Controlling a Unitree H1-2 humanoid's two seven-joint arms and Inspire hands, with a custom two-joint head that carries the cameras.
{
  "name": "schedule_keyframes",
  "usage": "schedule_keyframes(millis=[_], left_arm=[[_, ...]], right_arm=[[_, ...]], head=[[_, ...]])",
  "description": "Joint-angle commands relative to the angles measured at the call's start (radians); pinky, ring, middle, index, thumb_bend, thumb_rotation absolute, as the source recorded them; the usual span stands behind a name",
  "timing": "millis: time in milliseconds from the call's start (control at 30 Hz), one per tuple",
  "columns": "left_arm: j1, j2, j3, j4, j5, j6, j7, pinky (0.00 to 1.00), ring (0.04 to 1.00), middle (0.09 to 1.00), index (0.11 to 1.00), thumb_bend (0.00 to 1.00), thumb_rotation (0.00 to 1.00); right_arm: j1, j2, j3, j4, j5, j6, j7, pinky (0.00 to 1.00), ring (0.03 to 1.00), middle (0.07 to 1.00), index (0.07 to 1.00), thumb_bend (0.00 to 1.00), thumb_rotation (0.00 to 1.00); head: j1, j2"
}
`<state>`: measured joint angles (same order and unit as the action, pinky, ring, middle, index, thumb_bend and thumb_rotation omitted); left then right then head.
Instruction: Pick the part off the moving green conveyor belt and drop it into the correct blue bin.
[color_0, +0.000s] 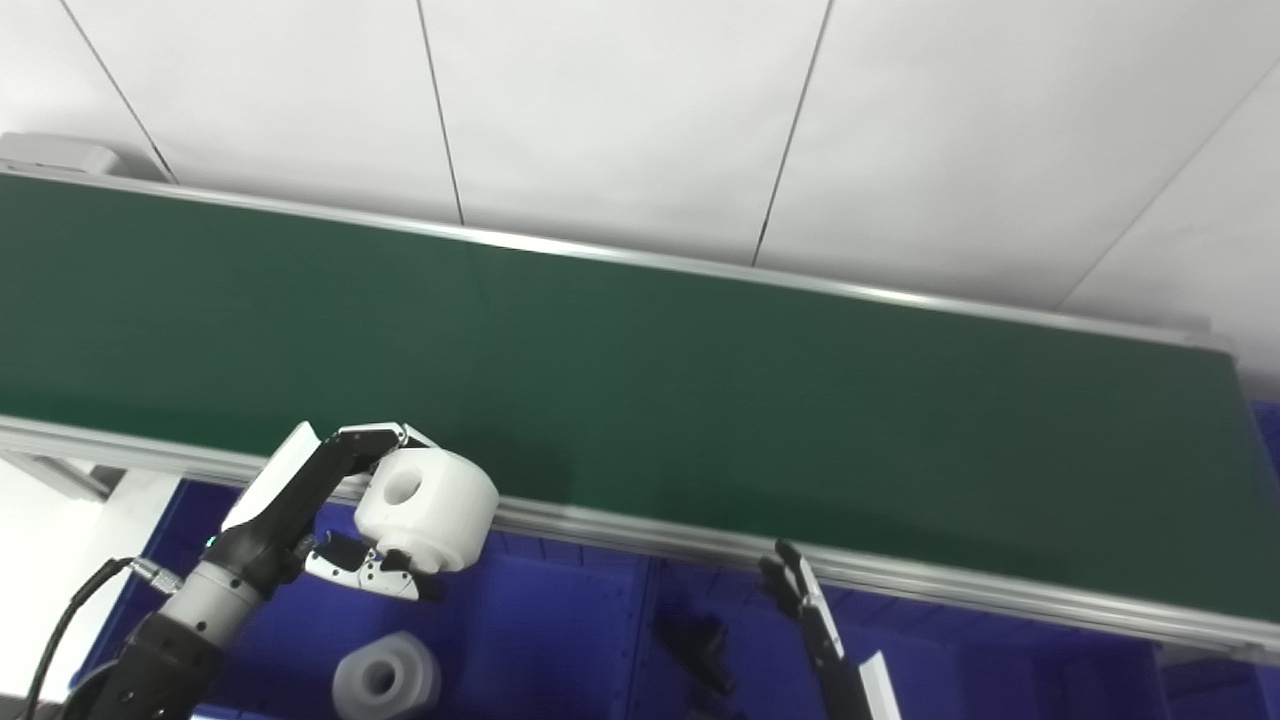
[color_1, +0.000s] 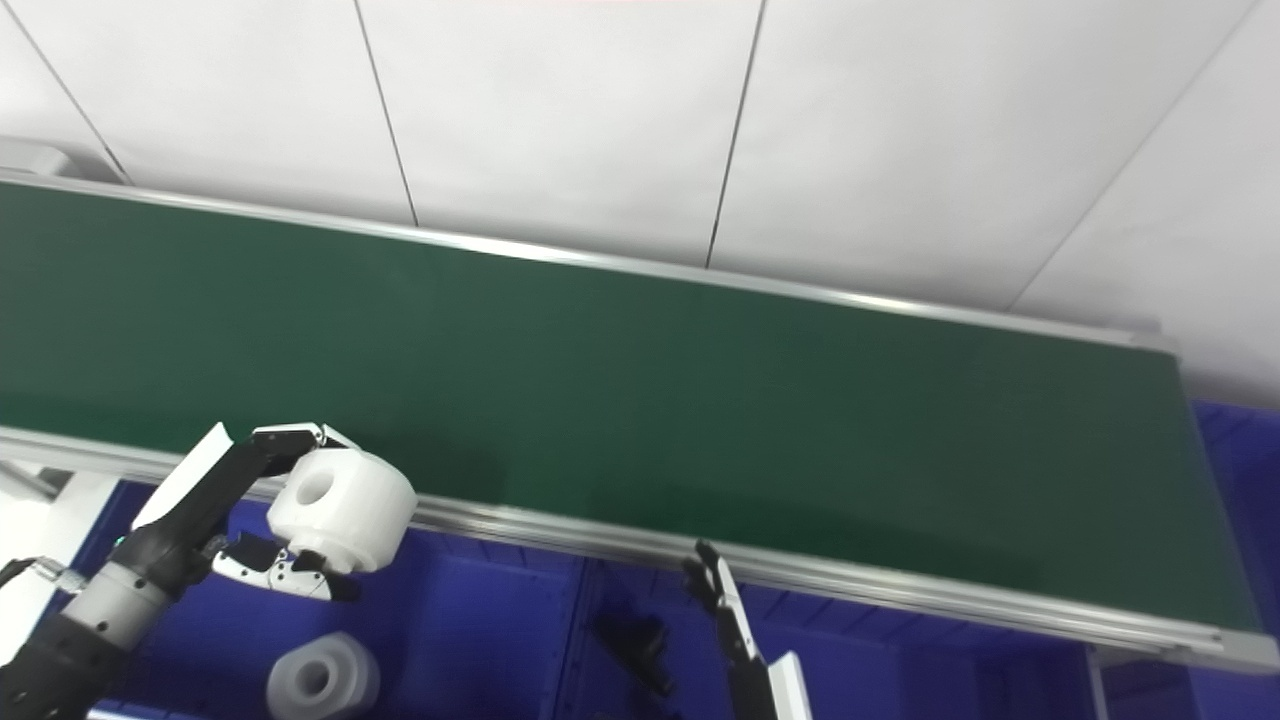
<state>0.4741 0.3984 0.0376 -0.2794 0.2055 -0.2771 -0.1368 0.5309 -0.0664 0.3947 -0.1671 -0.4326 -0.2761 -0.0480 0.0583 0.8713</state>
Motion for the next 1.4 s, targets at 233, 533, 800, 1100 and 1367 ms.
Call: schedule_keyframes(millis=[233, 533, 800, 1100, 1367], left_arm=[[0.046, -0.029, -0.062, 0.004, 0.042, -0.179, 0.003, 0.43, 0.46, 0.513, 0.476, 0.5, 0.0], [0.117, 0.008, -0.073, 0.085, 0.17, -0.192, 0.153, 0.43, 0.445, 0.507, 0.478, 0.5, 0.0], [0.133, 0.014, -0.054, 0.265, 0.256, -0.192, 0.264, 0.39, 0.411, 0.478, 0.526, 0.5, 0.0], [0.1, -0.011, -0.042, 0.399, 0.269, -0.083, 0.244, 0.47, 0.427, 0.492, 0.529, 0.5, 0.0], [0.148, -0.079, 0.0, 0.308, 0.158, -0.113, 0.274, 0.82, 0.873, 0.9, 0.859, 0.63, 0.47]], right_arm=[[0.014, 0.023, -0.003, -0.07, 0.011, 0.031, 0.017, 0.84, 0.853, 0.879, 0.945, 0.83, 0.39], [0.017, 0.01, -0.011, -0.076, 0.013, 0.021, 0.022, 0.86, 0.851, 0.884, 0.957, 0.81, 0.39], [0.008, 0.001, -0.019, -0.07, 0.025, 0.012, 0.021, 0.86, 0.853, 0.881, 0.957, 0.82, 0.4], [0.004, -0.003, -0.027, -0.07, 0.013, 0.005, 0.015, 0.86, 0.857, 0.88, 0.96, 0.82, 0.44], [0.006, -0.002, -0.029, -0.068, 0.025, 0.002, 0.017, 0.87, 0.857, 0.883, 0.963, 0.82, 0.44]], head=[[0.007, 0.004], [0.026, -0.001], [0.057, -0.003], [0.054, -0.003], [0.059, -0.005]])
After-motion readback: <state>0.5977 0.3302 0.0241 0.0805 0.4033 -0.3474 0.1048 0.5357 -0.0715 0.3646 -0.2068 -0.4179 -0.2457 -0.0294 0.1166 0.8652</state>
